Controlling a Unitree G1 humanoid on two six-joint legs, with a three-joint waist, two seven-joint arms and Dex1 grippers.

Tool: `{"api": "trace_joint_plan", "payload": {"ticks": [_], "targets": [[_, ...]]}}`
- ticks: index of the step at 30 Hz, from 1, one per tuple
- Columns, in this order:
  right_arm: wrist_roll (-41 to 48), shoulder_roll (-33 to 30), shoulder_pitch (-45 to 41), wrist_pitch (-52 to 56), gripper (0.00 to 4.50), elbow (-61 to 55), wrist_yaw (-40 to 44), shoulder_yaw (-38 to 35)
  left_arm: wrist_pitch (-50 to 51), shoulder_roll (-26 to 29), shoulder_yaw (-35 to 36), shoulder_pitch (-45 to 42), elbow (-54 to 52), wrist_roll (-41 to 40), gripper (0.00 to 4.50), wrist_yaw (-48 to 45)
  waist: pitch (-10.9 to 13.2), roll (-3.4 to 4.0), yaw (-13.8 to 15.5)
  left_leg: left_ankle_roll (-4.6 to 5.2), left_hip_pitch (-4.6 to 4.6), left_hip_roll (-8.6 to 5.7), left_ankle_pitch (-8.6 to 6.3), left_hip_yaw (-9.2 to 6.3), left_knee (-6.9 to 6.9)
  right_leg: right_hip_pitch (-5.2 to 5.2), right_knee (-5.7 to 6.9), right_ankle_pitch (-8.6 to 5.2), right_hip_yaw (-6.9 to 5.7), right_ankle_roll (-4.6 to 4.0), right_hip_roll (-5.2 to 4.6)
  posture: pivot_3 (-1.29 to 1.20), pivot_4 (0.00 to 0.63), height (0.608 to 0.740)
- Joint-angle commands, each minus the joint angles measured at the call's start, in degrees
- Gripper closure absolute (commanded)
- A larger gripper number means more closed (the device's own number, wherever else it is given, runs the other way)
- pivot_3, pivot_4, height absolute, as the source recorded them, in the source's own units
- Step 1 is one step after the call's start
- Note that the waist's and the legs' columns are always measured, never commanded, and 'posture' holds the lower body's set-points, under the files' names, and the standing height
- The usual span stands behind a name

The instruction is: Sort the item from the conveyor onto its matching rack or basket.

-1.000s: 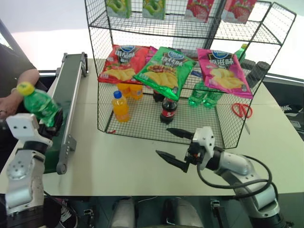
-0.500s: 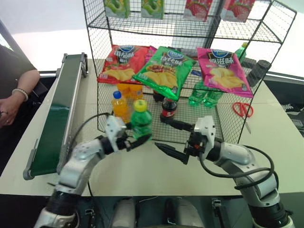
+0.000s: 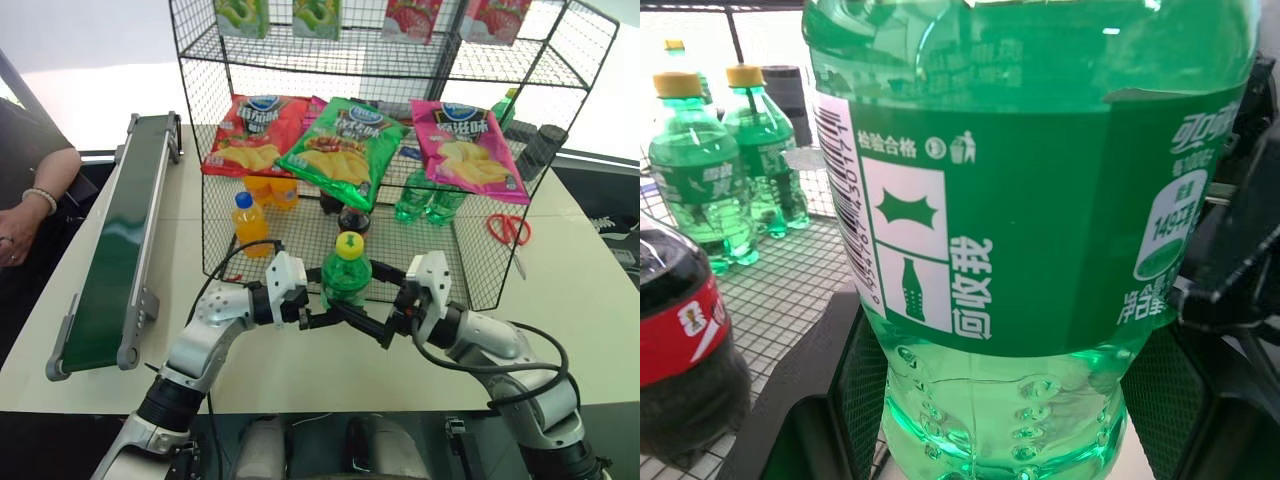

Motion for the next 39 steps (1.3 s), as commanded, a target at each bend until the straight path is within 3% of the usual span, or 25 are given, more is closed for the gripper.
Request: {"api": "trace_joint_plan", "payload": {"ticks": [1, 2, 3, 6, 7, 9, 18, 26, 39], "targets": [[1.6, 0.6, 0.1, -1.0, 0.88, -1.8, 0.1, -1.3, -1.9, -0.7, 0.3, -1.1, -1.6, -0.1, 1.83, -0.4, 0.0, 0.00, 0.0, 0.00, 0.00, 0.00, 0.00, 0.00, 0.00, 0.00, 0.00, 0.00, 0.00, 0.00, 0.00, 0.00, 0.150, 0.734], [1.8, 0.6, 0.1, -1.0, 1.35, -1.8, 0.2, -1.3, -1.9, -0.8, 0.3, -1.0, -1.6, 0.1, 1.83, -0.4, 0.0, 0.00, 0.0, 0.00, 0.00, 0.01, 0.00, 0.00, 0.01, 0.00, 0.00, 0.00, 0.00, 0.00, 0.00, 0.00, 0.150, 0.734], [1.9, 0.6, 0.1, -1.0, 1.53, -1.8, 0.3, -1.2, -1.8, -0.9, 0.4, -1.0, -1.6, 0.2, 1.83, -0.2, 0.0, 0.00, 0.0, 0.00, 0.00, 0.01, 0.00, 0.00, 0.01, 0.00, 0.00, 0.00, 0.00, 0.00, 0.00, 0.00, 0.150, 0.734], [1.5, 0.6, -0.4, -1.0, 1.53, -1.7, 0.4, -1.1, -0.4, -1.2, 0.6, -0.6, -1.7, -0.6, 1.83, -0.2, 0.0, 0.00, 0.0, 0.00, 0.00, 0.01, 0.00, 0.00, 0.01, 0.01, 0.00, 0.00, 0.00, 0.00, -0.01, 0.00, 0.150, 0.734], [1.4, 0.6, -0.6, -1.1, 1.53, -1.5, 0.4, -1.0, 0.1, -1.2, 0.6, -0.5, -1.8, -0.8, 0.79, -0.1, 0.0, 0.00, 0.0, 0.00, 0.00, 0.01, 0.00, 0.00, 0.01, 0.01, 0.00, 0.00, 0.00, 0.00, -0.01, 0.00, 0.150, 0.734], [1.2, 0.8, -0.9, -1.3, 1.53, -1.2, 0.2, -1.3, 0.5, -1.2, 0.7, -0.5, -1.3, -0.1, 0.05, 0.7, 0.0, 0.00, 0.0, 0.00, 0.00, 0.01, 0.00, 0.00, 0.02, 0.01, 0.00, 0.00, 0.00, 0.00, -0.01, 0.00, 0.150, 0.734], [-5.3, 2.6, 0.5, -8.8, 1.53, 5.0, -7.4, -9.6, 2.6, -0.4, 6.1, 3.6, 0.4, 1.4, 0.05, 9.3, 0.0, 0.00, 0.1, 0.00, 0.00, 0.02, 0.00, 0.00, 0.01, 0.01, 0.00, 0.00, 0.00, 0.00, -0.01, 0.00, 0.150, 0.734], [-16.0, 7.6, 2.2, -20.3, 1.53, 19.1, -18.2, -13.5, 2.1, -1.2, 7.4, 6.0, -4.8, 1.3, 0.05, 12.8, 0.0, 0.09, 0.0, -0.01, 0.01, 0.02, 0.01, 0.06, 0.00, 0.00, 0.02, 0.01, 0.03, 0.01, -0.05, 0.00, 0.150, 0.734], [-19.0, 13.8, -11.3, -31.3, 1.53, 44.5, -26.4, -17.0, 2.3, -0.4, 4.5, 6.0, -7.9, 1.3, 0.05, 9.4, 0.0, 0.38, -1.5, -0.01, 0.07, 0.04, 0.01, 0.15, -0.02, -0.02, 0.06, 0.01, 0.24, 0.01, 0.00, 0.00, 0.150, 0.734]]}}
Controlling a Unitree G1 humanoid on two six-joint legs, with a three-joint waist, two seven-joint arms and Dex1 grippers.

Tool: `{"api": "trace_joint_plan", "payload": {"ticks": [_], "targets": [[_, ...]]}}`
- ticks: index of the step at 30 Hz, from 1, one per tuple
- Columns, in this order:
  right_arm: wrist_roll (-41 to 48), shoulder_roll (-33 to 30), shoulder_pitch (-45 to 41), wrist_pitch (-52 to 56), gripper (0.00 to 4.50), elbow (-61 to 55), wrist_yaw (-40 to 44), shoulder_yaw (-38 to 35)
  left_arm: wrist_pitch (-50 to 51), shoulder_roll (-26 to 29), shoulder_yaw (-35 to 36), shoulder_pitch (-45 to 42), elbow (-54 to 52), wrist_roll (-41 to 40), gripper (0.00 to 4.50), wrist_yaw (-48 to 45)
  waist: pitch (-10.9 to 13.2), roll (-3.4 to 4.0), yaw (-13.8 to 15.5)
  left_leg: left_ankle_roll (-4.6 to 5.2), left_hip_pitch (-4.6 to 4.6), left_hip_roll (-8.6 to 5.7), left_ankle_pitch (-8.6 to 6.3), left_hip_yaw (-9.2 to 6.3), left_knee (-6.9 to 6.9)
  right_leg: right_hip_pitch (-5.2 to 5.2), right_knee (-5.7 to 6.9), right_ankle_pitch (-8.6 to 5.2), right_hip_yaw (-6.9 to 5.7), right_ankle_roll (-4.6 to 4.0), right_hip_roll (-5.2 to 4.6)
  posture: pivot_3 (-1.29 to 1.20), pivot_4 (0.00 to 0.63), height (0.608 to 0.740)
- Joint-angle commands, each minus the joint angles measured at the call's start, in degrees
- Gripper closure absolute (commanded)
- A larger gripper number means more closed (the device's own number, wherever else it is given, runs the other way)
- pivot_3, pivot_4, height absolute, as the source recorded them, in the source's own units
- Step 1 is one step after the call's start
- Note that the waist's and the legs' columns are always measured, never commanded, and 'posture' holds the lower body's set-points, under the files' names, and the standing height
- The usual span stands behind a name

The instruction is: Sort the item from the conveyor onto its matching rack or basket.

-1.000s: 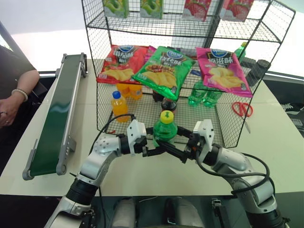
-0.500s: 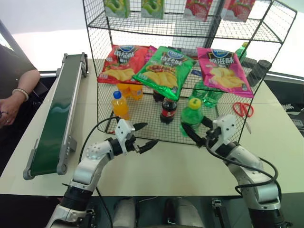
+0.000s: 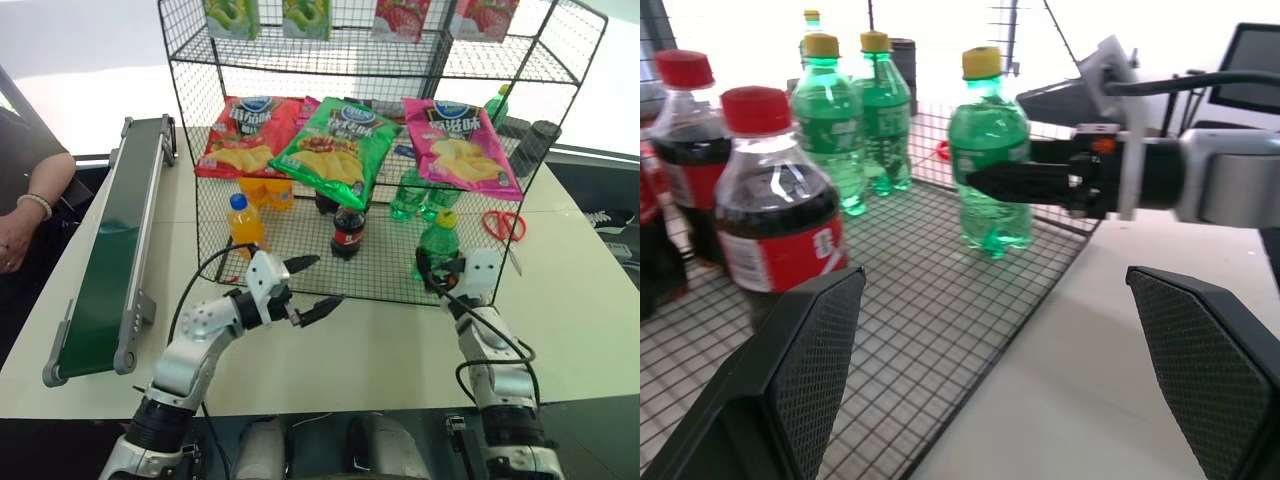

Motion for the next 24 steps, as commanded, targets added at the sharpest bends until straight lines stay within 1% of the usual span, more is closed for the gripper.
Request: {"api": "trace_joint_plan", "payload": {"ticks": [1, 8, 9, 10, 11, 16, 24], "targets": [[-0.2, 0.5, -2.8, -4.4, 1.53, 2.4, -0.6, -1.4, -0.4, 0.1, -0.1, -0.2, -2.9, -0.6, 0.05, -0.2, 0.0, 0.01, 0.0, 0.00, 0.01, 0.00, 0.00, 0.02, -0.01, 0.00, 0.00, 0.00, 0.02, 0.00, 0.00, 0.00, 0.150, 0.734], [1.3, 1.0, -4.3, -6.5, 1.53, 5.9, 1.0, -1.5, -0.2, 0.3, -0.1, 0.2, -3.5, -0.2, 0.05, 0.0, 0.0, 0.03, 0.0, 0.00, 0.05, 0.02, 0.00, 0.07, -0.01, 0.01, 0.01, 0.00, 0.08, 0.01, -0.01, 0.00, 0.150, 0.734], [1.4, 1.1, -4.3, -6.5, 0.50, 5.8, 1.1, -1.5, -0.2, 0.3, -0.2, 0.2, -3.5, -0.2, 0.00, 0.0, 0.0, 0.03, 0.0, 0.00, 0.06, 0.02, 0.00, 0.08, -0.01, 0.01, 0.02, 0.00, 0.08, 0.01, -0.01, 0.00, 0.150, 0.734], [1.2, 1.0, -4.2, -6.6, 0.11, 5.5, 1.2, -1.4, -0.2, 0.3, -0.2, 0.2, -3.5, -0.2, 0.00, 0.0, 0.0, 0.04, 0.0, 0.00, 0.06, 0.02, 0.00, 0.08, -0.01, 0.01, 0.02, 0.00, 0.09, 0.00, 0.00, 0.00, 0.150, 0.734], [0.7, 0.8, -4.0, -6.7, 0.04, 5.2, 1.1, -1.1, -0.2, 0.2, -0.3, 0.2, -3.5, -0.1, 0.00, 0.0, 0.0, 0.04, 0.0, 0.00, 0.07, 0.03, 0.00, 0.09, -0.01, 0.01, 0.03, 0.00, 0.10, 0.00, 0.00, 0.00, 0.150, 0.734], [-1.5, 0.1, -1.4, -6.4, 0.04, 1.5, 0.4, -0.4, -0.4, 0.2, -0.9, 0.6, -3.7, 0.2, 0.00, -0.2, 0.0, 0.05, 0.0, 0.00, 0.07, 0.03, 0.00, 0.11, -0.01, 0.01, 0.02, 0.00, 0.12, 0.01, -0.01, 0.00, 0.150, 0.734], [-2.2, -2.0, 9.0, -1.5, 0.04, -14.3, 0.6, -0.3, 0.4, -0.1, -0.5, 0.3, -3.3, -0.5, 0.00, -0.1, 0.0, 0.08, 0.0, 0.00, 0.08, 0.03, 0.00, 0.11, -0.02, 0.01, 0.02, 0.01, 0.16, 0.01, -0.02, 0.00, 0.150, 0.734]]}}
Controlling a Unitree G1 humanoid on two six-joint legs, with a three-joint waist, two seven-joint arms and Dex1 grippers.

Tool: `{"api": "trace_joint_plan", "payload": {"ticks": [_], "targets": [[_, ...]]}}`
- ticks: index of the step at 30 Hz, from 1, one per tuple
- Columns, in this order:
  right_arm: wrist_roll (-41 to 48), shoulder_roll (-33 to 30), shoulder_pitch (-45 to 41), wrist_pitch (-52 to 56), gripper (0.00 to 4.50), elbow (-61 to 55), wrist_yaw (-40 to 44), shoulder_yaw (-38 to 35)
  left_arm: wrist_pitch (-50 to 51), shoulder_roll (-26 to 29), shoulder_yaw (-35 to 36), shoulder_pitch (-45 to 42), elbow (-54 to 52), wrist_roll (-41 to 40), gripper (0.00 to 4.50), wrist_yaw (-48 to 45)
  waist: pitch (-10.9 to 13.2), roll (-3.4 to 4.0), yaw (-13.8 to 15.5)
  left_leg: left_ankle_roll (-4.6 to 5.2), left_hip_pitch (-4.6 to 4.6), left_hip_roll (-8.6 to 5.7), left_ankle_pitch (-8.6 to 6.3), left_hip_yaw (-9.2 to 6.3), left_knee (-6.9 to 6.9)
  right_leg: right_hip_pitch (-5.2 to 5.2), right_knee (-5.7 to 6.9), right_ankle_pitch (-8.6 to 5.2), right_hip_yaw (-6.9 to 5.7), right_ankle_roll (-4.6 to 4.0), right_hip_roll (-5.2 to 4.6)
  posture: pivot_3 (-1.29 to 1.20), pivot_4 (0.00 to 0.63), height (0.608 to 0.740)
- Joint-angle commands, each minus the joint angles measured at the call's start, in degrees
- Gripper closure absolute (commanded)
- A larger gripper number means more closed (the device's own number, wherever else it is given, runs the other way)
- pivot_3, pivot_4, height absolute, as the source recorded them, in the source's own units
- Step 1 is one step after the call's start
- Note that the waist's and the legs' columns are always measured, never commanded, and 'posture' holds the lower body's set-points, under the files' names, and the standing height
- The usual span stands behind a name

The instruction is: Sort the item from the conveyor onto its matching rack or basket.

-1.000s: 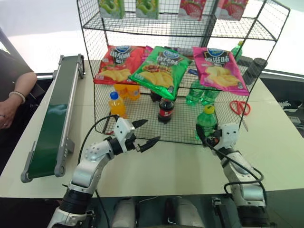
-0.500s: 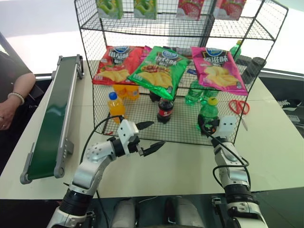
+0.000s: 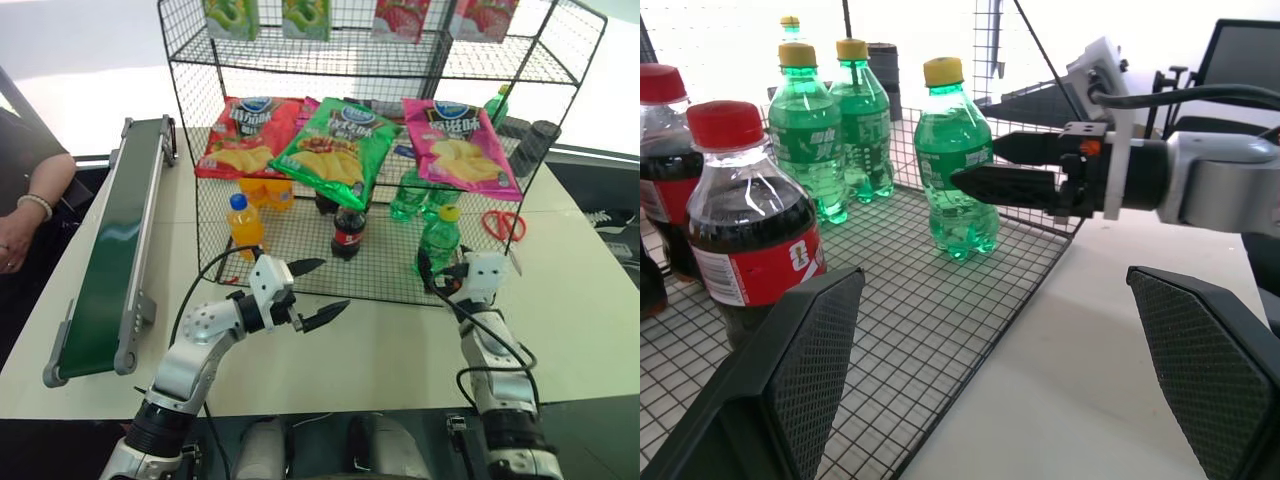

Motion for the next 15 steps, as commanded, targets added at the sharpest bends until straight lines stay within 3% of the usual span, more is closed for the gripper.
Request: {"api": "trace_joint_plan", "payload": {"ticks": [1, 8, 15], "targets": [[-0.2, -1.6, 2.8, 1.9, 0.04, -8.4, 0.3, -0.5, 0.4, -0.2, 0.1, -0.4, -1.6, -0.9, 0.00, 0.1, 0.0, 0.03, 0.0, 0.00, 0.01, 0.00, 0.00, 0.00, 0.00, 0.00, 0.01, 0.00, 0.00, 0.00, 0.01, 0.00, 0.150, 0.734], [0.3, -5.6, 9.4, 5.5, 0.04, -19.8, 4.4, 0.6, 1.7, -0.1, 0.2, -1.1, -0.4, -0.4, 0.00, 0.3, 0.0, 0.03, 0.1, 0.01, 0.00, -0.02, -0.01, 0.00, 0.00, 0.00, -0.01, 0.00, 0.01, 0.00, 0.01, 0.00, 0.150, 0.734], [8.6, -12.7, 19.7, 10.5, 0.04, -33.5, 15.0, -1.3, 4.7, 3.2, 3.6, -1.6, 0.8, -0.2, 0.00, 1.5, 0.0, 0.01, 0.1, 0.06, 0.02, 0.00, -0.03, -0.03, -0.03, 0.00, -0.03, -0.01, 0.02, 0.00, 0.05, 0.00, 0.150, 0.734]]}}
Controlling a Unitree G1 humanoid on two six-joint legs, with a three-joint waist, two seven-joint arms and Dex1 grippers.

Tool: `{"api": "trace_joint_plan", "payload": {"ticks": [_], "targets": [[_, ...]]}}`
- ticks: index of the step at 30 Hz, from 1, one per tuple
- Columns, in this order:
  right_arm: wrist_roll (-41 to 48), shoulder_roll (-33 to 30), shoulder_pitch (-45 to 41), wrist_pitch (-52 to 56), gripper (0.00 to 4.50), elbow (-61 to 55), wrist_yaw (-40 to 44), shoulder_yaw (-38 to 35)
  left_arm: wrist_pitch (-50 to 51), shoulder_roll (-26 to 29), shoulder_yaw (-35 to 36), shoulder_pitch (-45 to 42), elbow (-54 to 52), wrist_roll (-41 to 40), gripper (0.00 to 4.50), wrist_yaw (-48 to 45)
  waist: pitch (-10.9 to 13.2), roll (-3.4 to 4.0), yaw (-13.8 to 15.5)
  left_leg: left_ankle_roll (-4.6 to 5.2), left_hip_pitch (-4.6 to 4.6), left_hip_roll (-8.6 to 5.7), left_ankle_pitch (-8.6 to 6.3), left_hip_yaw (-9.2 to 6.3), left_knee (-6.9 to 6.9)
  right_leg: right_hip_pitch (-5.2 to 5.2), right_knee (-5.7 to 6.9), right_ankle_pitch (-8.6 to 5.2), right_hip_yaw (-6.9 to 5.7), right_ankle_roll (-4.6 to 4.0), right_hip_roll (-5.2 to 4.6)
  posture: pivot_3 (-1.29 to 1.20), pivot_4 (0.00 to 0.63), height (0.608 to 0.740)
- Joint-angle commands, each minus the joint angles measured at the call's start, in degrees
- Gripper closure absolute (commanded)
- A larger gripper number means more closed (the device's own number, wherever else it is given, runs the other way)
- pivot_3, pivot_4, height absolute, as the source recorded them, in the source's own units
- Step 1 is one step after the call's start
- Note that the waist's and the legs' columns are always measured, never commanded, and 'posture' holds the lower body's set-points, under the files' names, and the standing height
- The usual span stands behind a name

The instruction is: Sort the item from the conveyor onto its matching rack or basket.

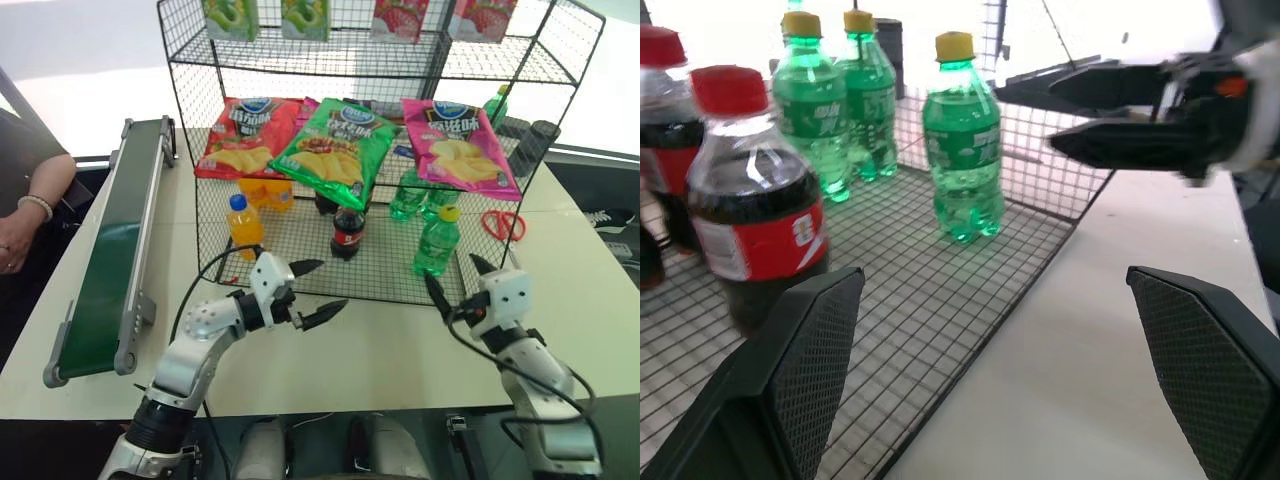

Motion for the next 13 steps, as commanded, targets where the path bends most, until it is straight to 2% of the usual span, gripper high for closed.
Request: {"api": "trace_joint_plan", "payload": {"ticks": [1, 6, 13], "targets": [[5.2, -2.9, 3.2, 2.3, 0.04, -6.8, 4.3, -3.1, 0.6, 1.8, 2.4, -0.4, -0.2, -0.2, 0.00, 0.3, 0.0, 0.00, 0.0, 0.00, 0.00, 0.00, 0.00, 0.00, 0.00, 0.00, 0.00, 0.00, 0.00, 0.00, -0.01, 0.00, 0.150, 0.734], [8.4, -6.7, 6.1, 3.7, 0.04, -6.8, 7.3, -9.4, 0.2, 5.3, 4.7, 1.8, 0.1, -0.5, 0.00, -0.7, 0.0, -0.02, 0.0, 0.00, 0.01, -0.01, 0.00, 0.00, 0.03, 0.02, 0.00, 0.00, 0.00, 0.00, -0.02, 0.00, 0.150, 0.734], [8.4, -7.2, 5.3, 3.7, 0.04, -4.9, 8.4, -11.2, -1.0, 6.4, 6.1, 3.7, 0.6, -0.8, 0.00, -1.1, 0.0, -0.02, 0.1, 0.01, 0.00, -0.01, -0.01, 0.00, 0.03, 0.01, 0.00, -0.01, 0.00, -0.01, -0.02, 0.00, 0.150, 0.734]]}}
